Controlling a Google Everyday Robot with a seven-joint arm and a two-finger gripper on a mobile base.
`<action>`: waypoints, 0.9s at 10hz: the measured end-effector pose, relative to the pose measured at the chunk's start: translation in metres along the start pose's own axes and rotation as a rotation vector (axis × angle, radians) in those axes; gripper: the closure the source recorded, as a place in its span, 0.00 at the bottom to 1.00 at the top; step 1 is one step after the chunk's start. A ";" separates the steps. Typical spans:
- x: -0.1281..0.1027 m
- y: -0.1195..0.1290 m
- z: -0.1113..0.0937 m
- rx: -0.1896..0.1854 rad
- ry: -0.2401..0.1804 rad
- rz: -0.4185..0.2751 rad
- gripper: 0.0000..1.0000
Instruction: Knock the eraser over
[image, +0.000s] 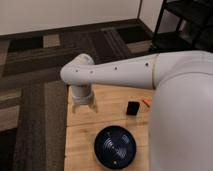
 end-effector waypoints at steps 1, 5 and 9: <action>0.001 -0.009 0.001 -0.006 -0.001 0.019 0.35; 0.007 -0.058 0.003 -0.005 -0.006 0.082 0.35; 0.019 -0.116 -0.007 0.017 -0.023 0.129 0.35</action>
